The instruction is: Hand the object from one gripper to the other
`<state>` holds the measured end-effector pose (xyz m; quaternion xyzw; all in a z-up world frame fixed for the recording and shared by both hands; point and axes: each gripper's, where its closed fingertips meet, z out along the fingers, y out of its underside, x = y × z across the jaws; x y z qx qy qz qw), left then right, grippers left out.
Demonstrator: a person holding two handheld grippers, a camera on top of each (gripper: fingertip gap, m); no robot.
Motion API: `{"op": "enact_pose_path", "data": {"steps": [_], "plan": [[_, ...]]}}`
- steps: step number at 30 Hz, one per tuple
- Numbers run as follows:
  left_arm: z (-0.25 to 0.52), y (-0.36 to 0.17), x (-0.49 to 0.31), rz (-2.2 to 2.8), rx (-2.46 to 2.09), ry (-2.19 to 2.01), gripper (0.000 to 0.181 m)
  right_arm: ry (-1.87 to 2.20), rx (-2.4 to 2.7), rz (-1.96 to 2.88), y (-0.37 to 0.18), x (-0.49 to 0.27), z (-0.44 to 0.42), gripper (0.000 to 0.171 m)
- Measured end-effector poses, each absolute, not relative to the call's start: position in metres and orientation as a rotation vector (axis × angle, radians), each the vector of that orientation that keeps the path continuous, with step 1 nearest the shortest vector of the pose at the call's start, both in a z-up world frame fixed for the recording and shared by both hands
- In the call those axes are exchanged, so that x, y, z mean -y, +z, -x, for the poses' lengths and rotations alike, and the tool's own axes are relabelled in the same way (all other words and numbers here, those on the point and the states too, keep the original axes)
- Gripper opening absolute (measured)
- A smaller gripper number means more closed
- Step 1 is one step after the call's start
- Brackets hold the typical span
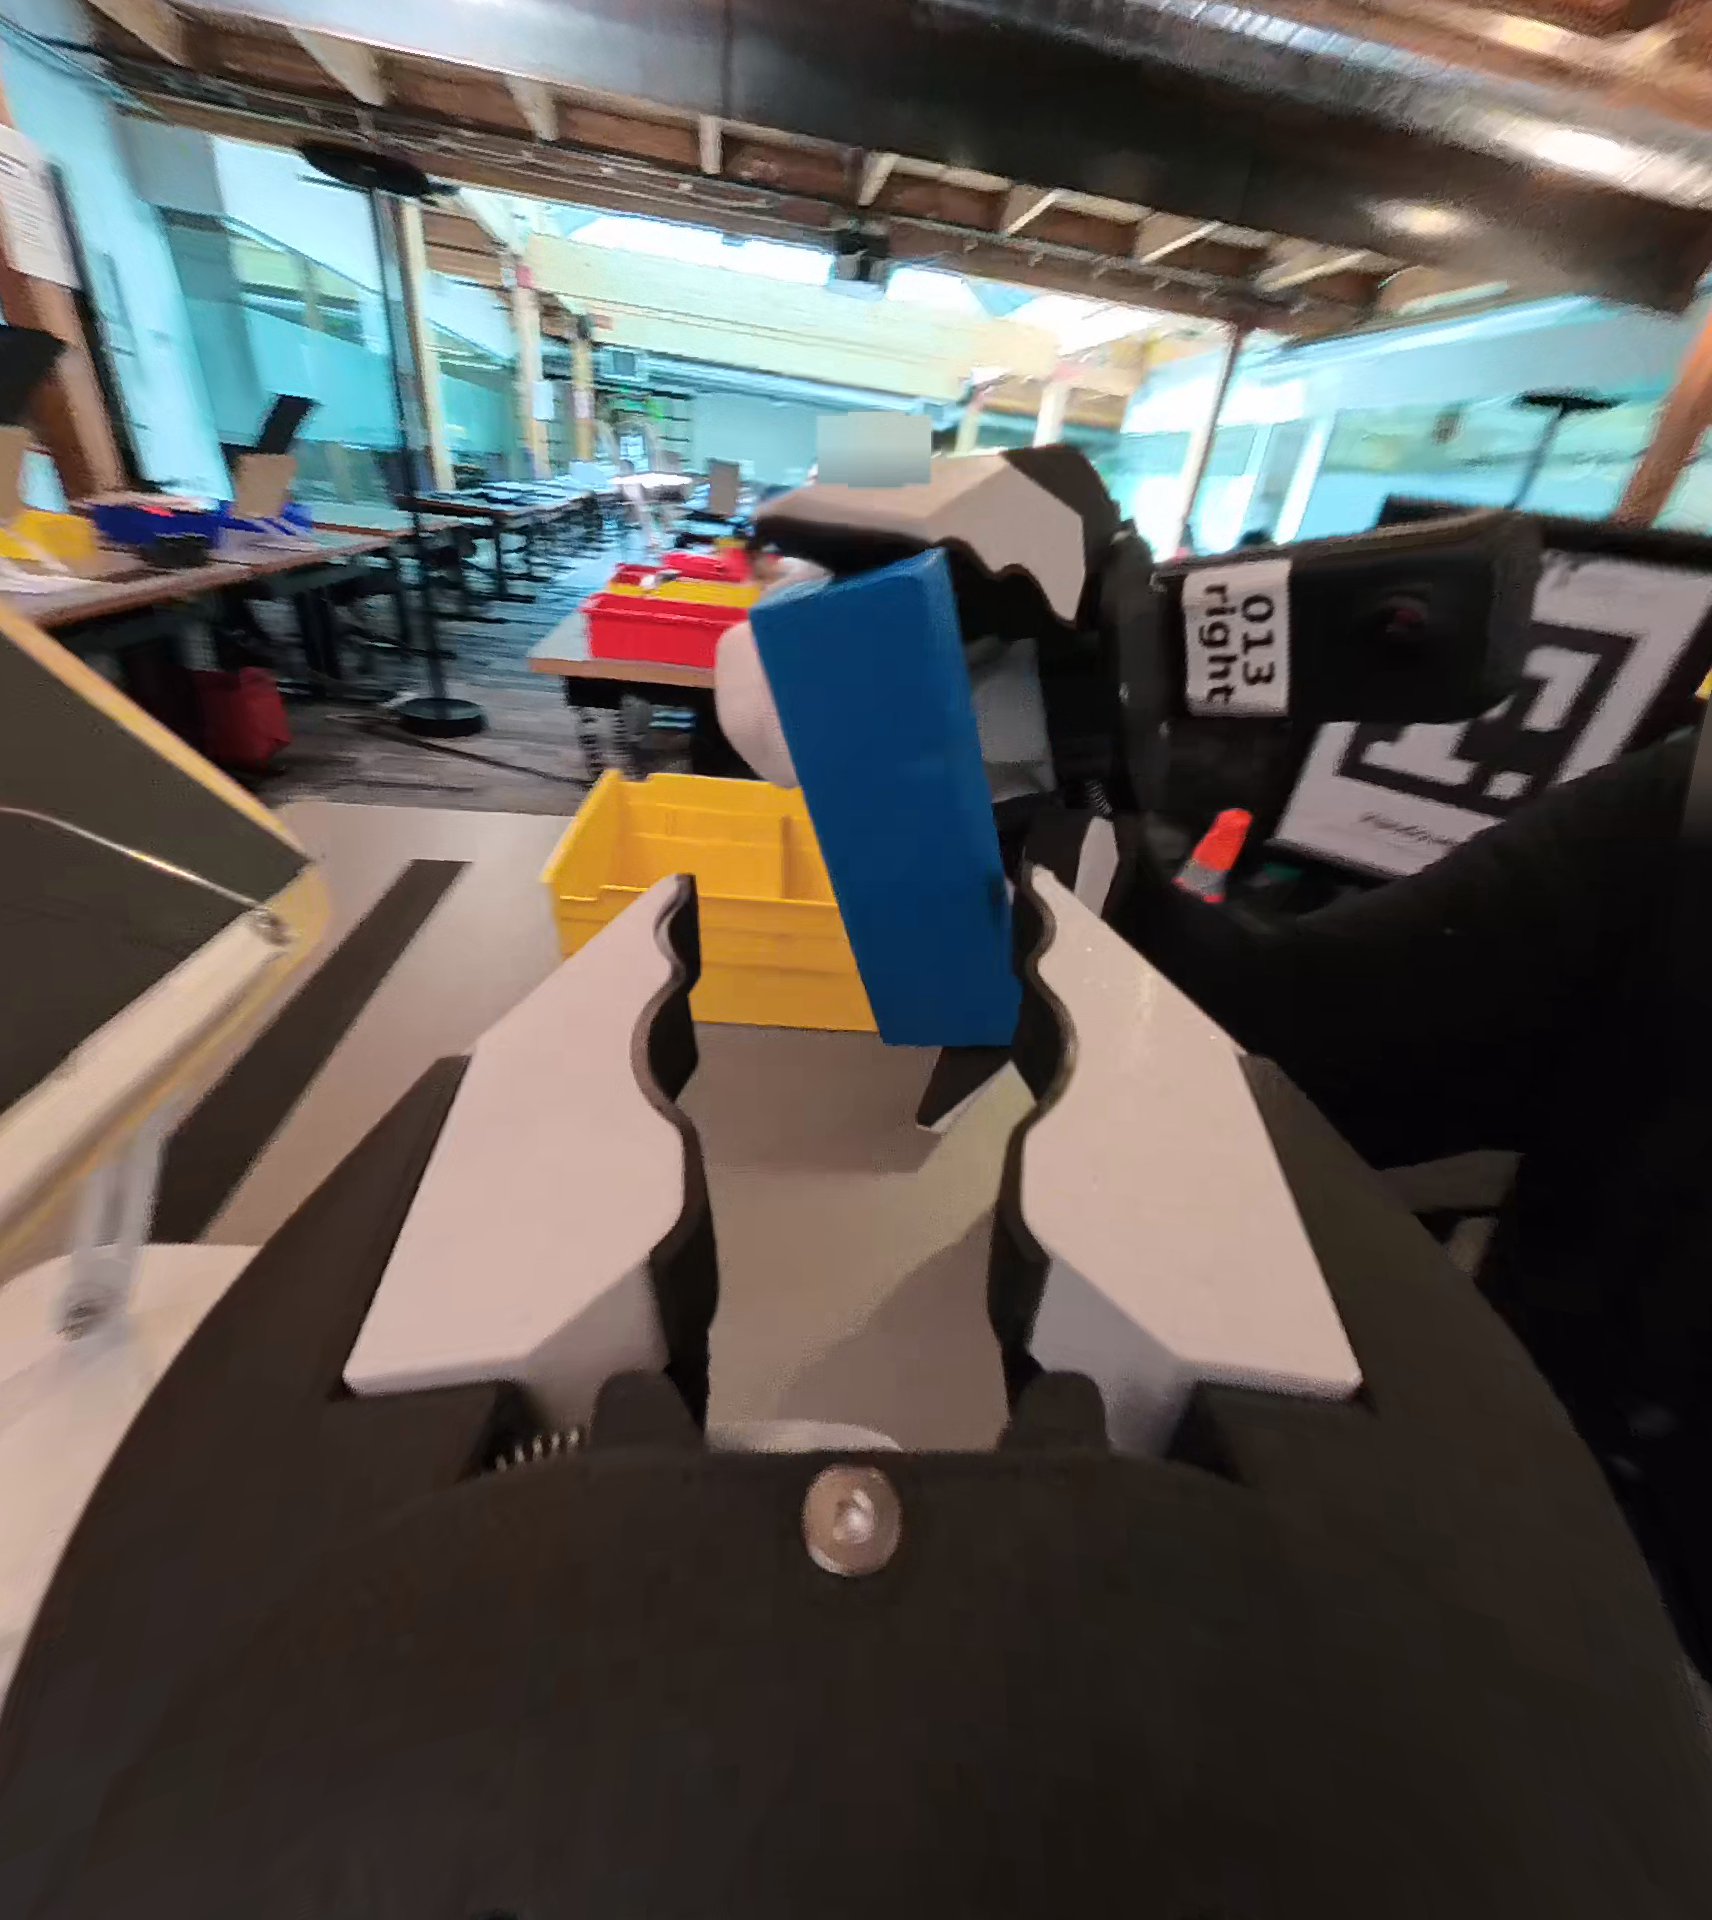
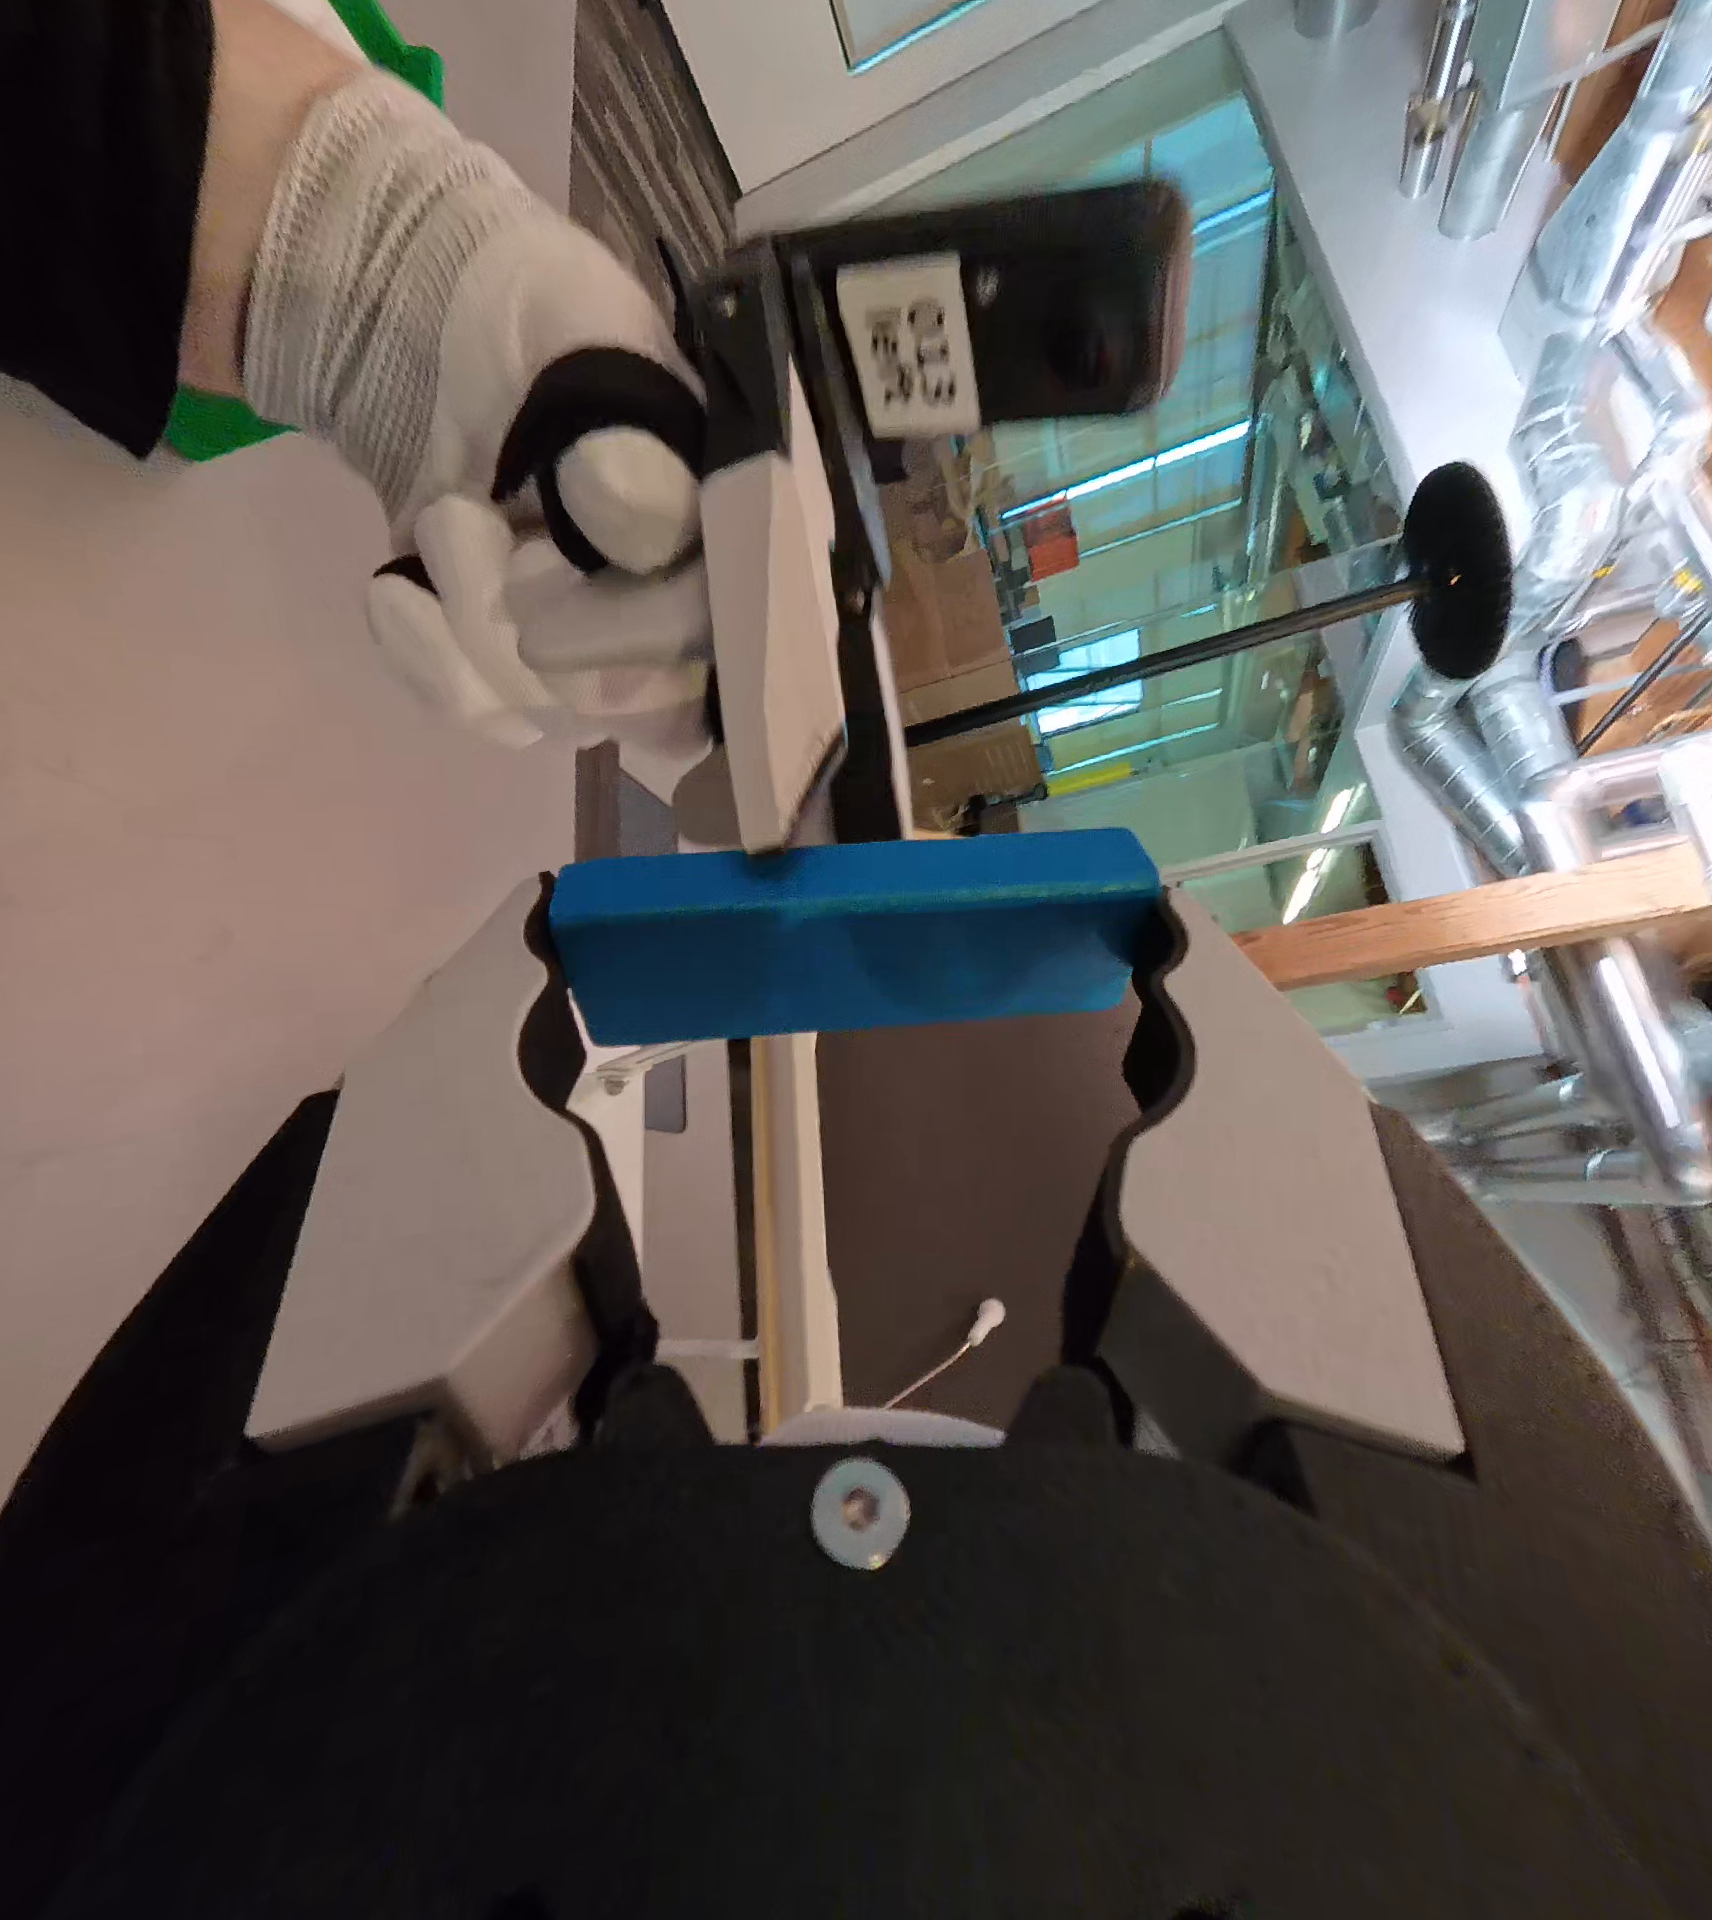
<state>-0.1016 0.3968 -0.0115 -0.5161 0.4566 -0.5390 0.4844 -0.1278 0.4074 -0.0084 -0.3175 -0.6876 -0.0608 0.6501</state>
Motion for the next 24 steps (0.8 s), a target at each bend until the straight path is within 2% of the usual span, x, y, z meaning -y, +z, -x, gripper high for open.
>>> {"op": "enact_pose_path", "data": {"steps": [6, 13, 18, 24], "plan": [[0.102, 0.003, -0.415, 1.294, -1.138, -0.651, 0.053, 0.023, 1.578, 0.901, -0.014, -0.420, 0.098, 0.106], [0.063, 0.028, -0.409, 1.102, -1.232, 0.024, 0.046, 0.287, 1.610, 1.052, -0.030, -0.423, 0.068, 0.106], [0.038, 0.044, -0.405, 0.892, -1.253, 0.299, 0.054, 0.510, 1.555, 1.108, -0.029, -0.426, 0.049, 0.106], [0.046, 0.036, -0.420, 0.736, -1.186, 0.531, 0.067, 0.836, 1.437, 1.130, -0.021, -0.430, 0.044, 0.107]]}}
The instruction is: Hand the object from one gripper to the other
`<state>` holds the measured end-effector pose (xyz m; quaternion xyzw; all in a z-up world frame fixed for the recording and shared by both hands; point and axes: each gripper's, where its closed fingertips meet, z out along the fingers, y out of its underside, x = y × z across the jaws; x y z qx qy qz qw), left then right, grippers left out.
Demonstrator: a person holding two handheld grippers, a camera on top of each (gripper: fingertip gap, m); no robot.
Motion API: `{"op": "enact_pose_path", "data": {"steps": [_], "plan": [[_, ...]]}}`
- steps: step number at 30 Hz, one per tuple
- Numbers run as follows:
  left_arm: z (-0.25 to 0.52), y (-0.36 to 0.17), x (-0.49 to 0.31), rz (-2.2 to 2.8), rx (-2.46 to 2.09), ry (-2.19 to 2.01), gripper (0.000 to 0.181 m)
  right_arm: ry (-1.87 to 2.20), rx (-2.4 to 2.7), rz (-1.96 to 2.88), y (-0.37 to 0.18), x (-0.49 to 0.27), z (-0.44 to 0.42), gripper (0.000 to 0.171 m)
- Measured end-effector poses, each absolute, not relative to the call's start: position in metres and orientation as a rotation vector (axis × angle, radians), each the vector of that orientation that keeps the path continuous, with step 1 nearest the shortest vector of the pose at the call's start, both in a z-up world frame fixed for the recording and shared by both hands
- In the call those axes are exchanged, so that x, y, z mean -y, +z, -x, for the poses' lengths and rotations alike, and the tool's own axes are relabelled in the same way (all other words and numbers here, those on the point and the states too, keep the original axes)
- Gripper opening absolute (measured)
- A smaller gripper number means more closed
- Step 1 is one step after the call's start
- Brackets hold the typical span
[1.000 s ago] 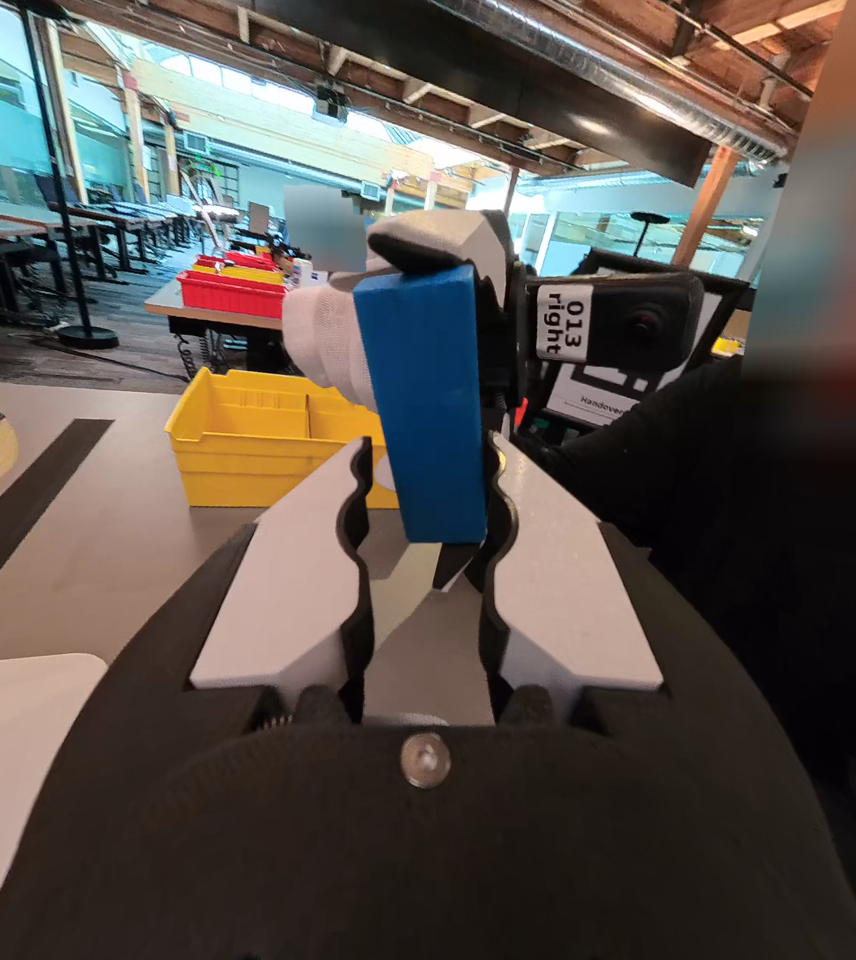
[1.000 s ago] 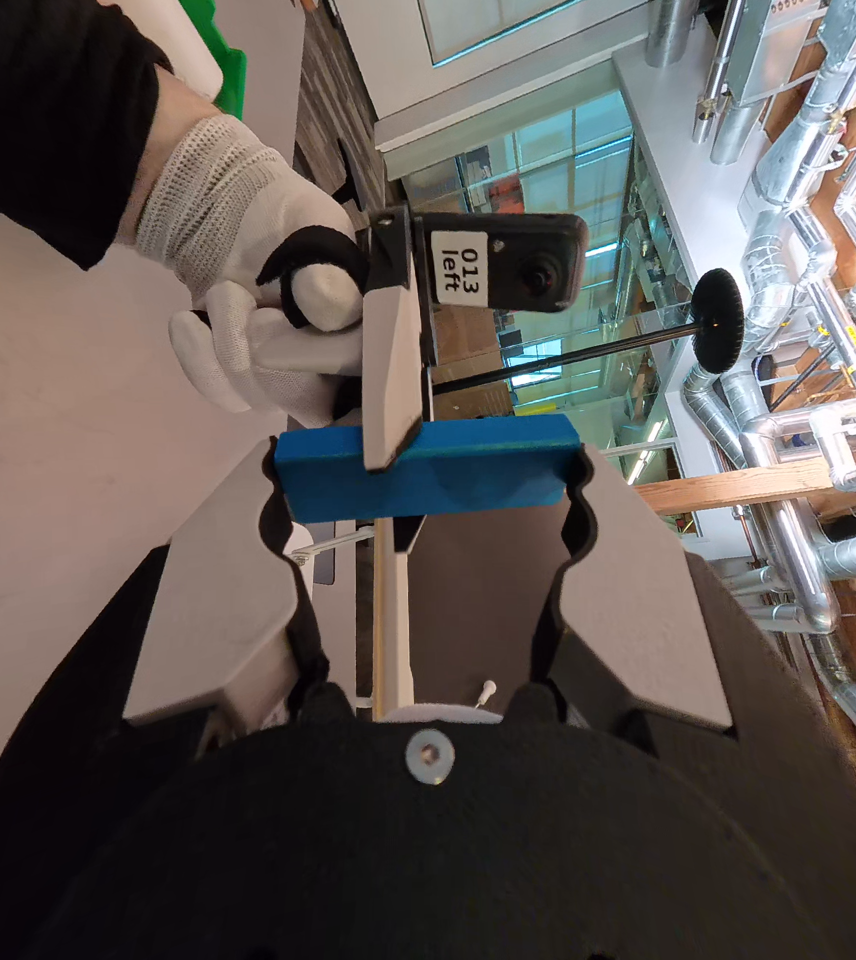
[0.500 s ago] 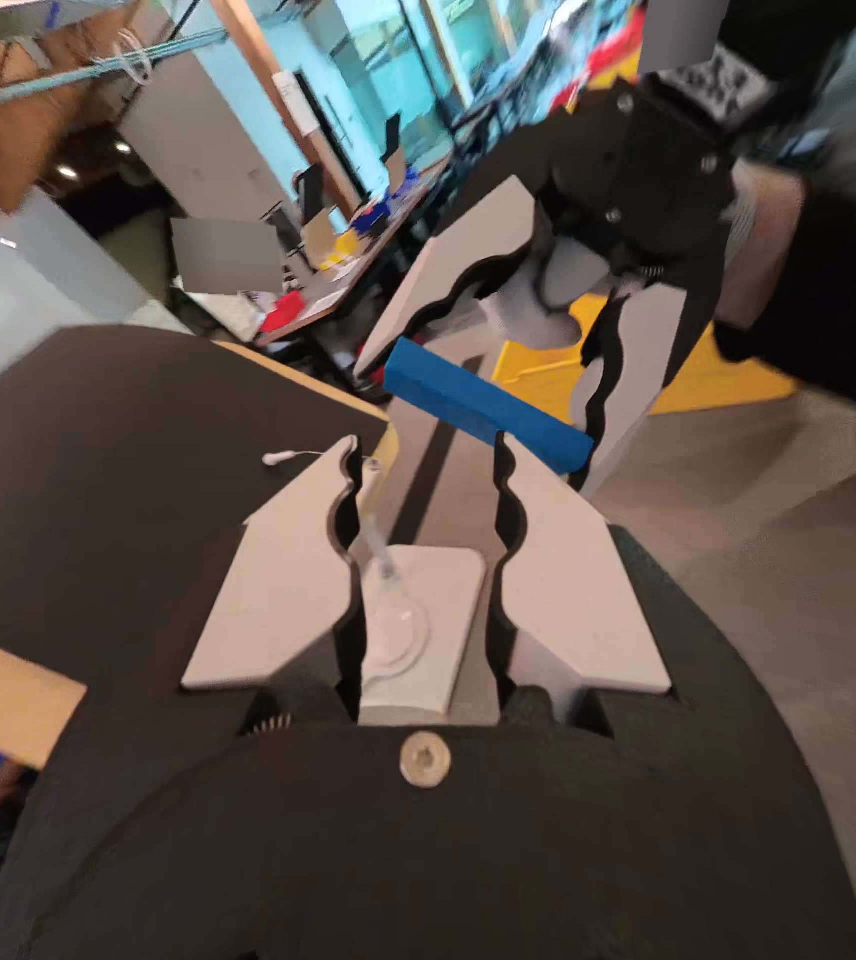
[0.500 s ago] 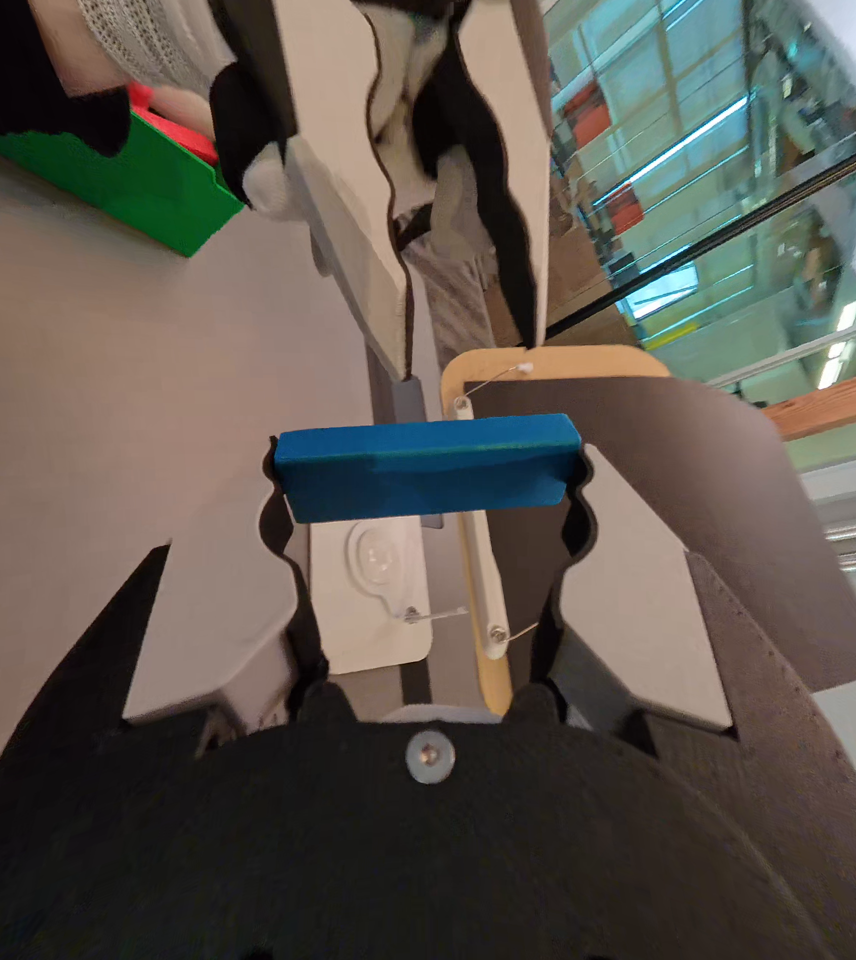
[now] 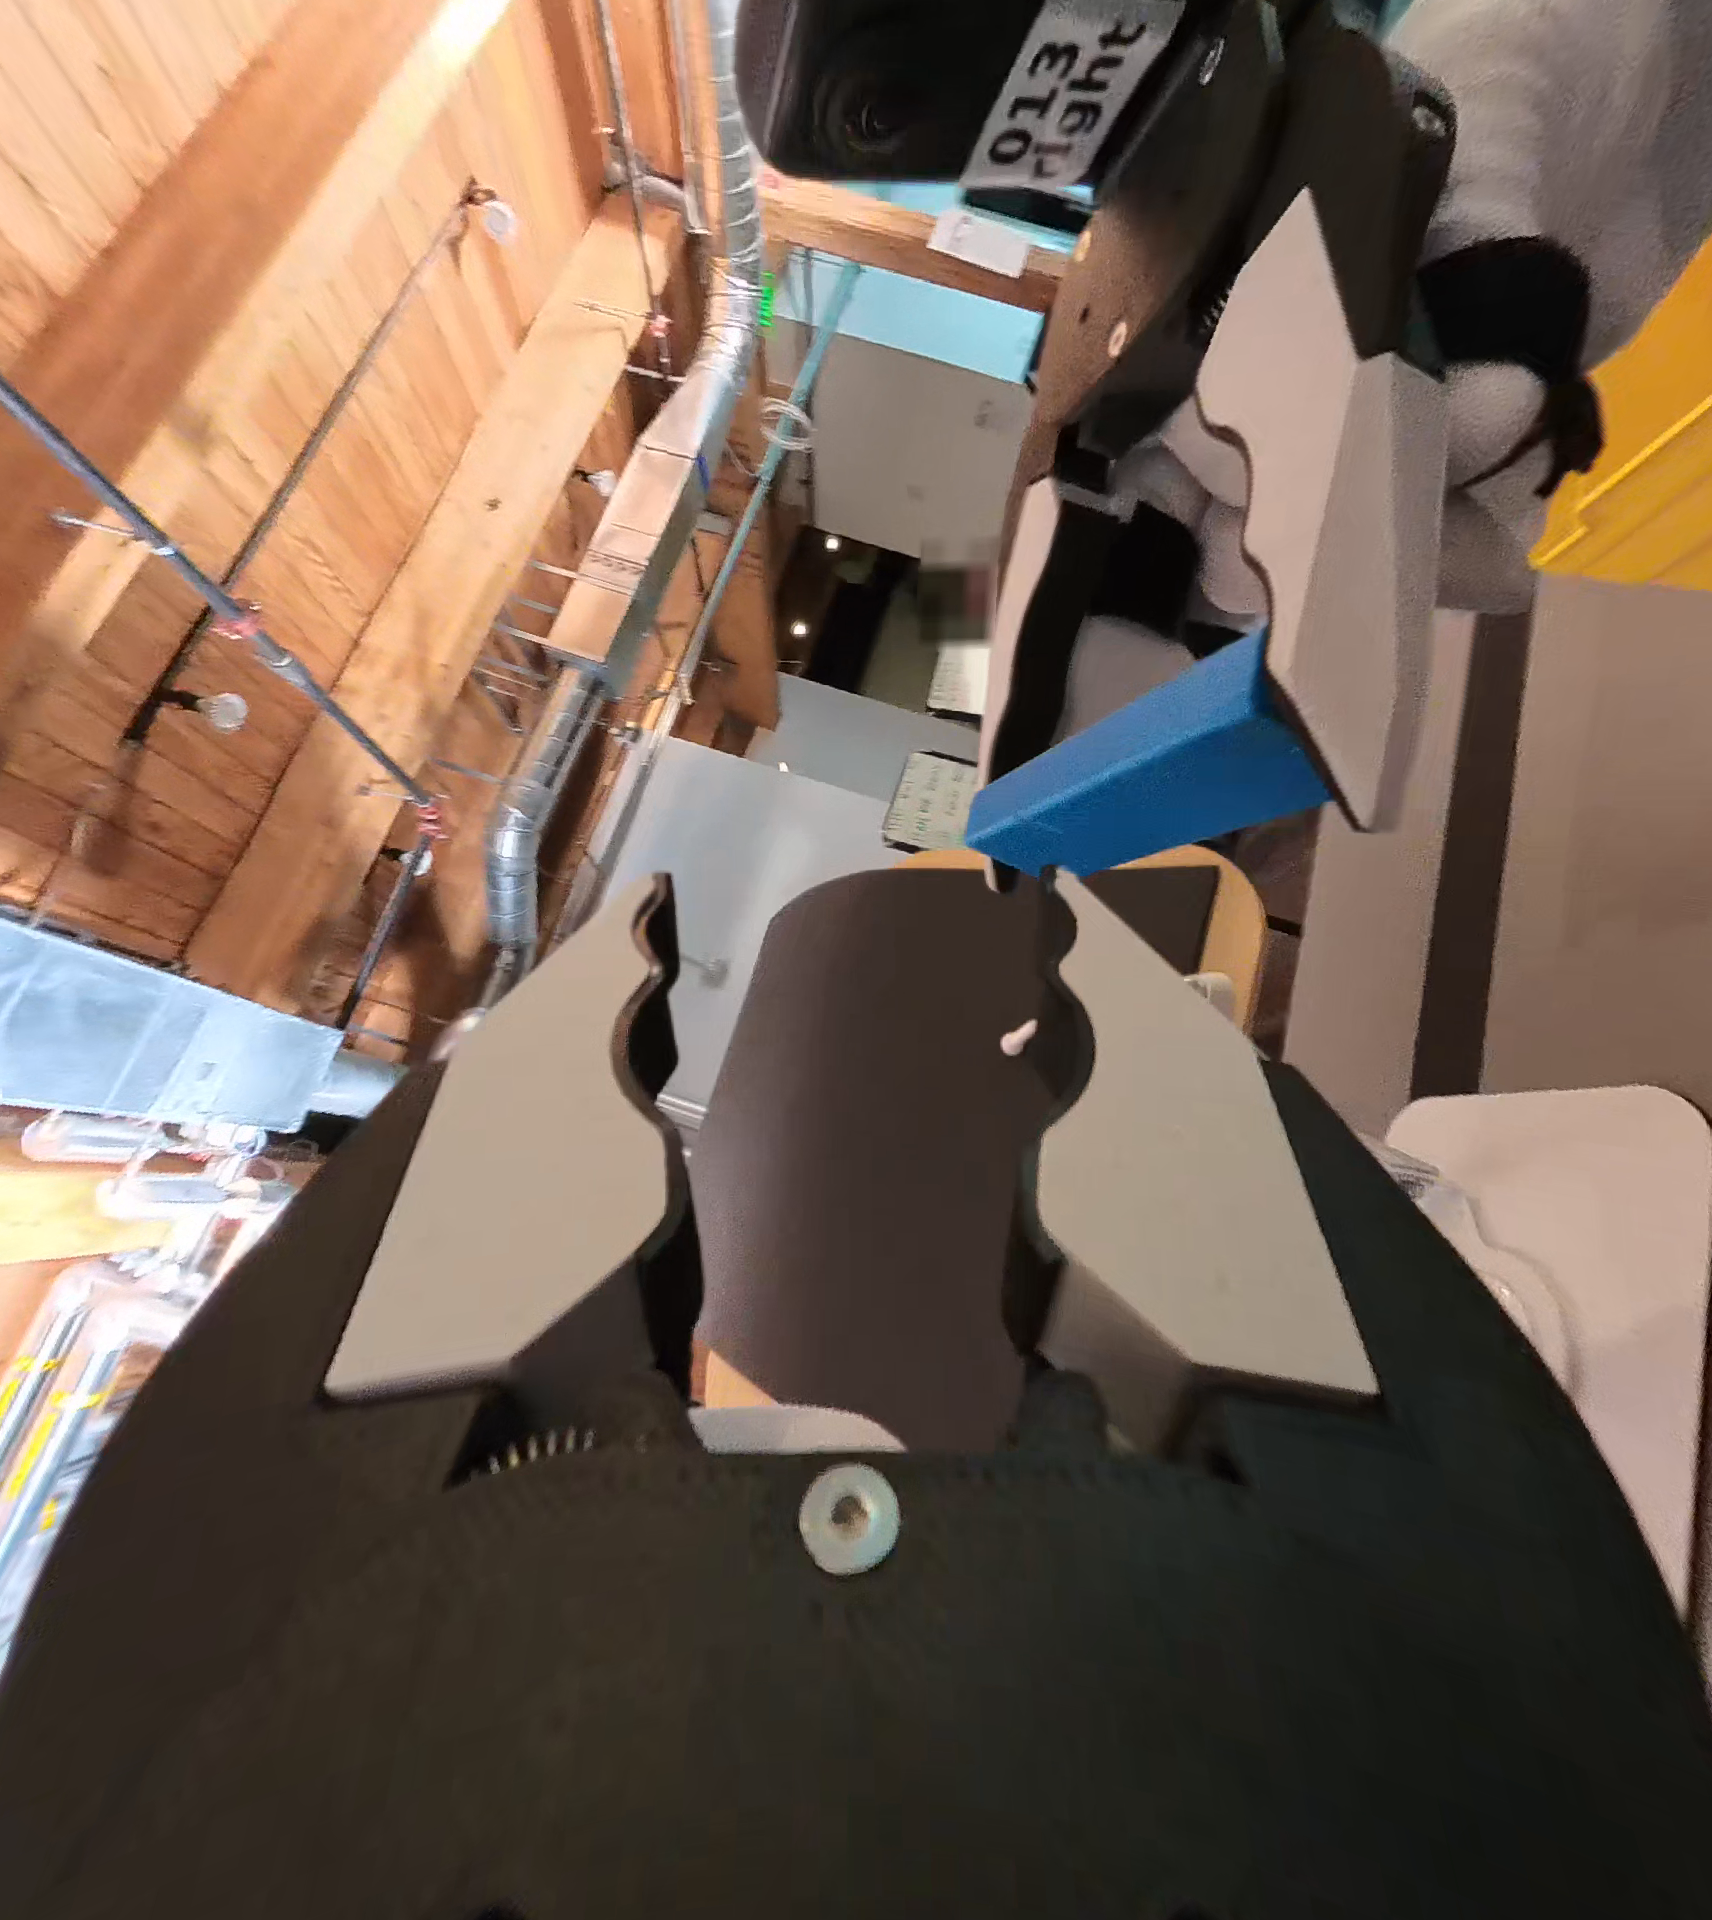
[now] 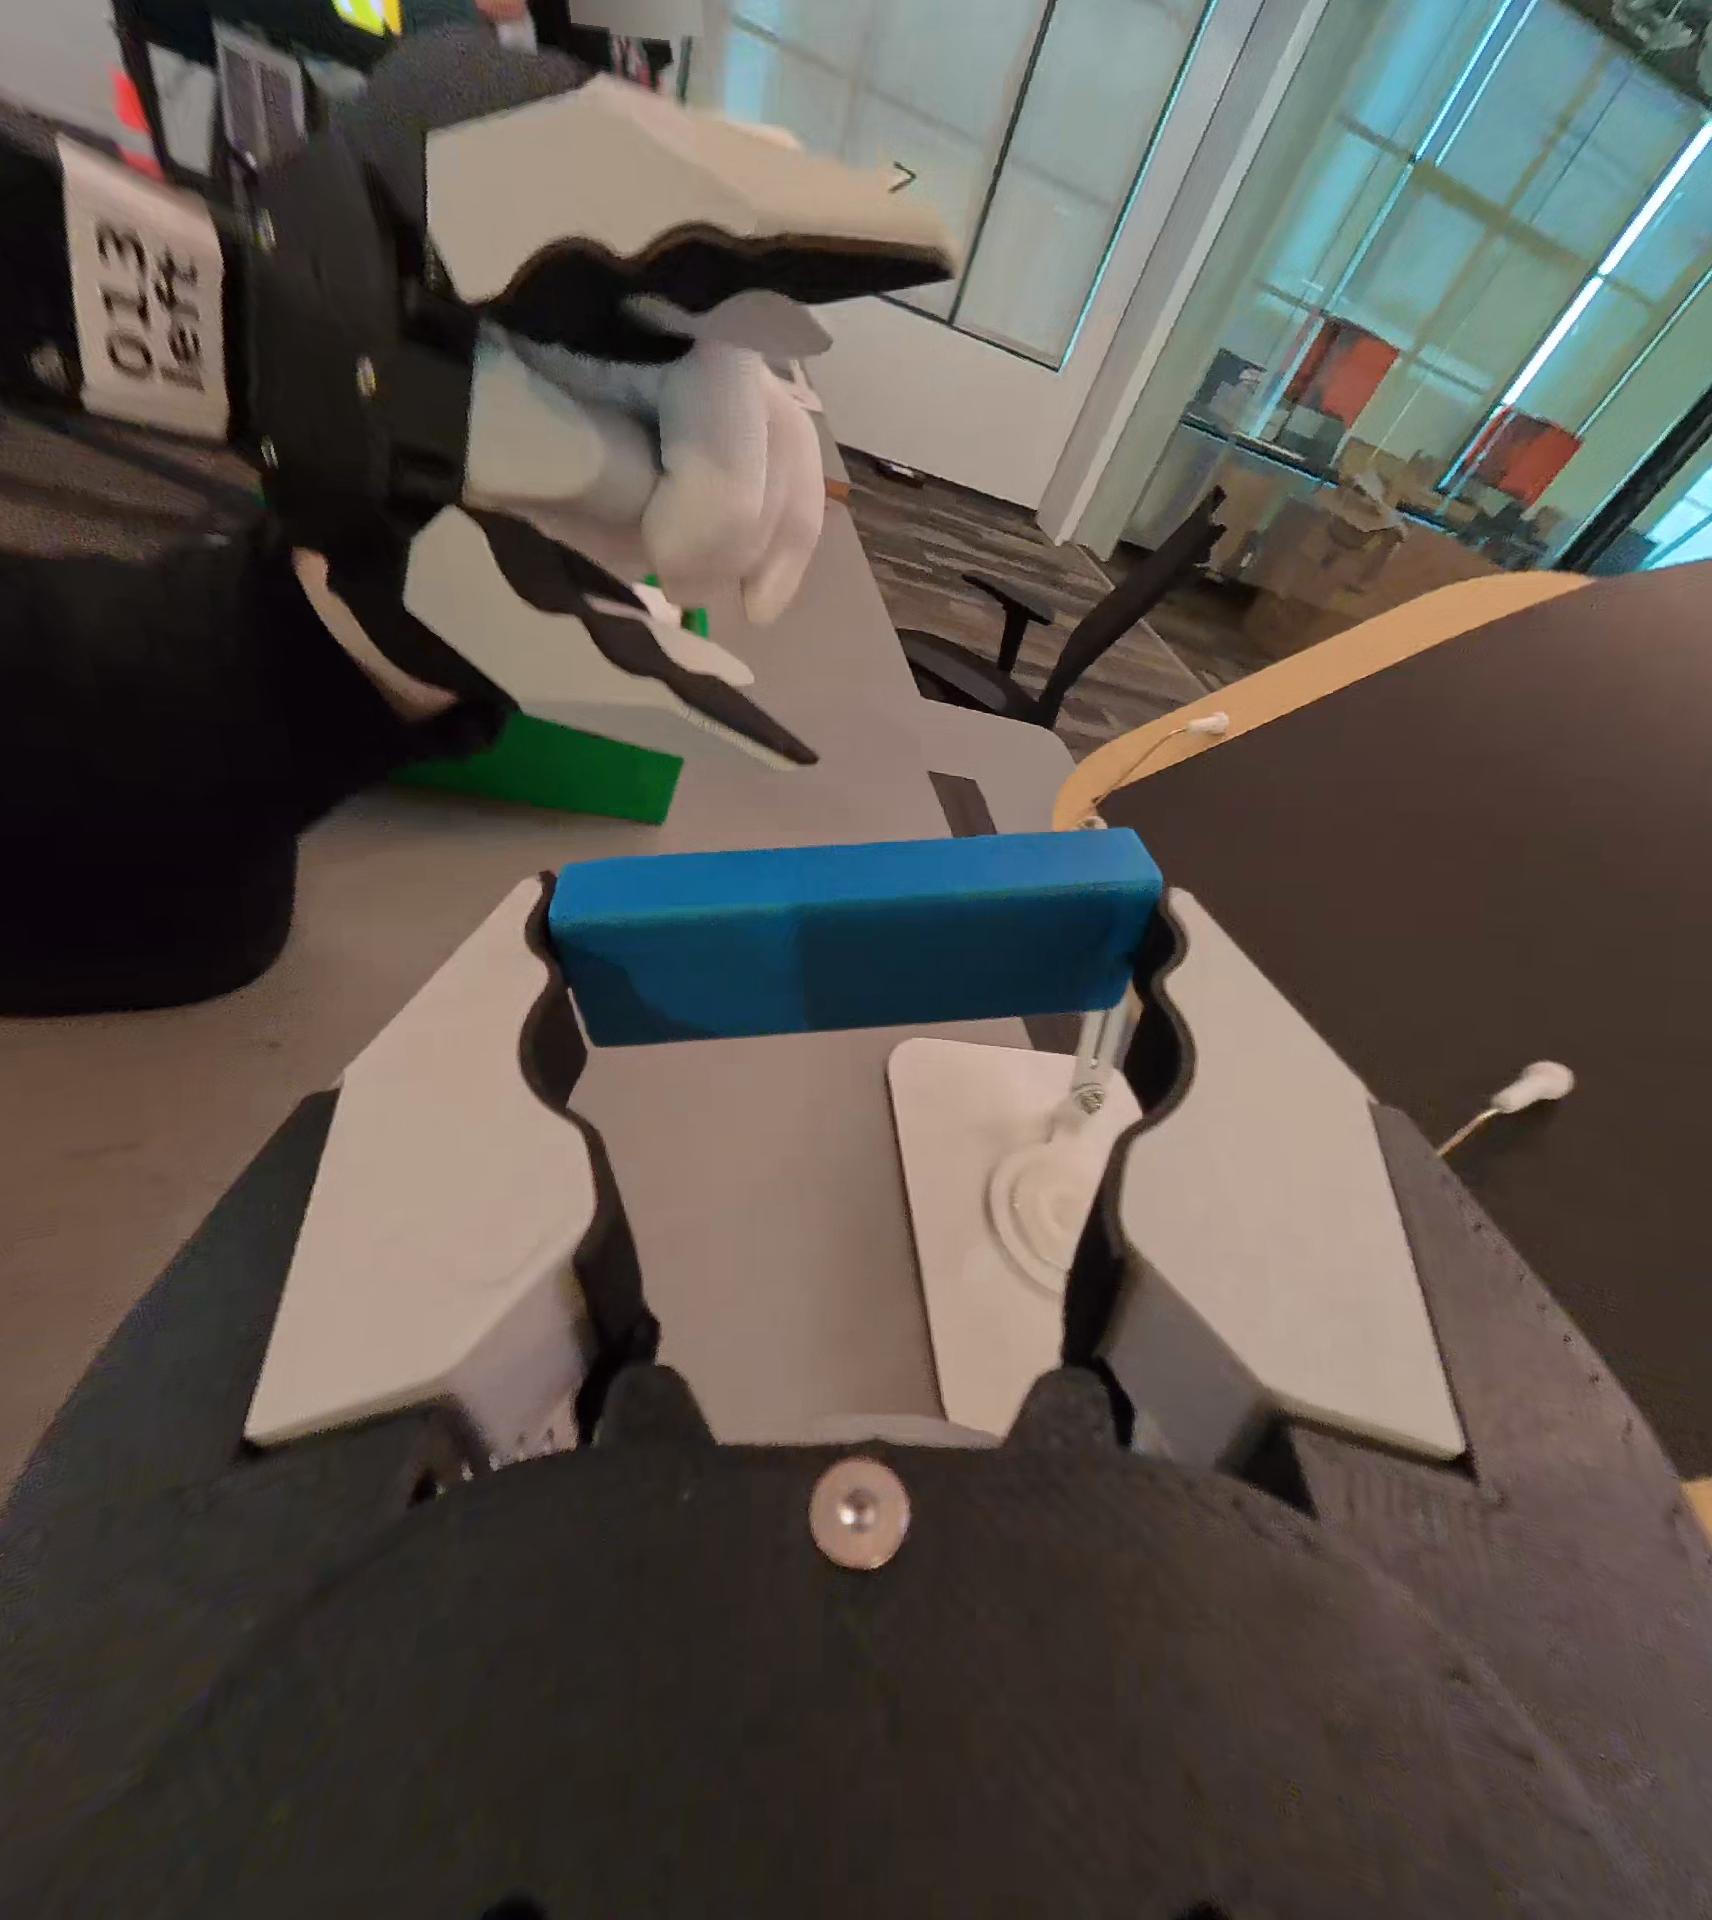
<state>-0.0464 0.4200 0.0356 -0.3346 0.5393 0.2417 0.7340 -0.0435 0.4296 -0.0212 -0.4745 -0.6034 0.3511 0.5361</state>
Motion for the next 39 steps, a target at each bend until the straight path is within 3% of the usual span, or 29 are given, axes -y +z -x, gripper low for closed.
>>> {"op": "enact_pose_path", "data": {"steps": [4, 11, 21, 29, 34, 39], "plan": [[0.036, 0.019, -0.430, 0.669, -1.206, 0.634, 0.076, 1.003, 1.401, 1.107, -0.016, -0.423, 0.048, 0.107], [0.019, 0.005, -0.424, 0.593, -1.253, 0.629, 0.074, 1.291, 1.414, 0.987, -0.005, -0.394, 0.049, 0.106], [-0.001, -0.013, -0.411, 0.562, -1.362, 0.638, 0.036, 1.467, 1.531, 0.975, -0.020, -0.371, 0.047, 0.106], [0.002, -0.016, -0.415, 0.654, -1.358, 0.581, 0.035, 1.494, 1.460, 0.966, -0.011, -0.376, 0.049, 0.108], [0.017, 0.006, -0.425, 0.828, -1.206, 0.419, 0.036, 1.344, 1.312, 0.956, 0.008, -0.400, 0.046, 0.120], [0.054, 0.029, -0.452, 1.049, -0.948, 0.294, 0.035, 1.084, 1.158, 0.858, 0.043, -0.415, 0.045, 0.099]]}}
